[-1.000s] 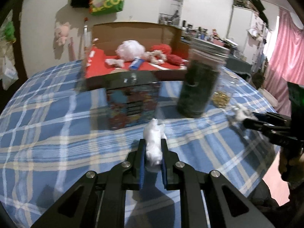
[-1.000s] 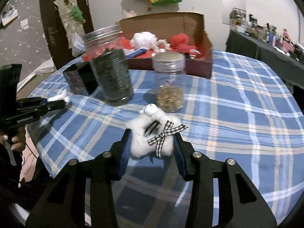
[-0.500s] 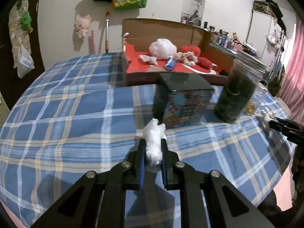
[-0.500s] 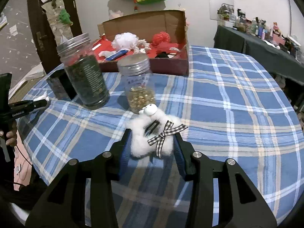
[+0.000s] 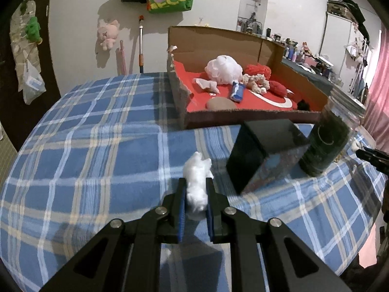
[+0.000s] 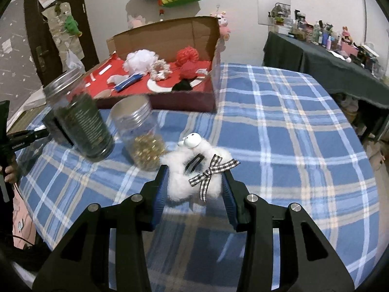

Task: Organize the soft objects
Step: 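Carry the cotton piece and fluffy bear over the red box with both tools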

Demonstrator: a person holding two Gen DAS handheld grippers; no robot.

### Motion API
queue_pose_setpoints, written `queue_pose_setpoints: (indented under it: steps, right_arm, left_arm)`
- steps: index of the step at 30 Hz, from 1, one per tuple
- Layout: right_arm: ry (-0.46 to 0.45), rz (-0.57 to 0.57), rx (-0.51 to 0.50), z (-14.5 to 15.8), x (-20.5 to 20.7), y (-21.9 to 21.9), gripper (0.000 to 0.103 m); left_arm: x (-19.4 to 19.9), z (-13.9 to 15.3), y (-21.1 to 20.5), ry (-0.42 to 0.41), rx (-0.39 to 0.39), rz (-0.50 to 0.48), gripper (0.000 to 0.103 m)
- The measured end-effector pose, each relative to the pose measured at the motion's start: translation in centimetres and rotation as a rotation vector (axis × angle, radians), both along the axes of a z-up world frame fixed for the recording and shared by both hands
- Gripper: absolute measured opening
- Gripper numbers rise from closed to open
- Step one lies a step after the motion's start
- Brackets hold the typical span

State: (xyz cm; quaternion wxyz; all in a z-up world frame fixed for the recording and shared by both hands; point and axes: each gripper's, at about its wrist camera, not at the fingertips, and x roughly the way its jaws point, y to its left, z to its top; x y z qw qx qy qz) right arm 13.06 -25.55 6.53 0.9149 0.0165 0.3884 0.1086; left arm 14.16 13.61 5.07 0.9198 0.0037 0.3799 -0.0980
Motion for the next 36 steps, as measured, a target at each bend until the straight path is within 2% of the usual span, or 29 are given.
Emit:
queue_pose_setpoints:
  steps: [12, 20, 36]
  right_arm:
    - [-0.029, 0.03, -0.024, 1.2, 3.2, -0.2, 0.04]
    - [-0.029, 0.064, -0.055, 1.4, 5.0, 0.4, 0.04]
    - [-0.05, 0.133, -0.076, 2.2, 6.5, 1.5, 0.04]
  left_arm:
    - [3.0, 1.0, -0.9, -0.022, 0.03, -0.103, 0.015]
    - [4.8, 1.1, -0.8, -0.016, -0.004, -0.151, 0.015]
    - [6.5, 1.7, -1.5, -0.016, -0.004, -0.24, 0.015]
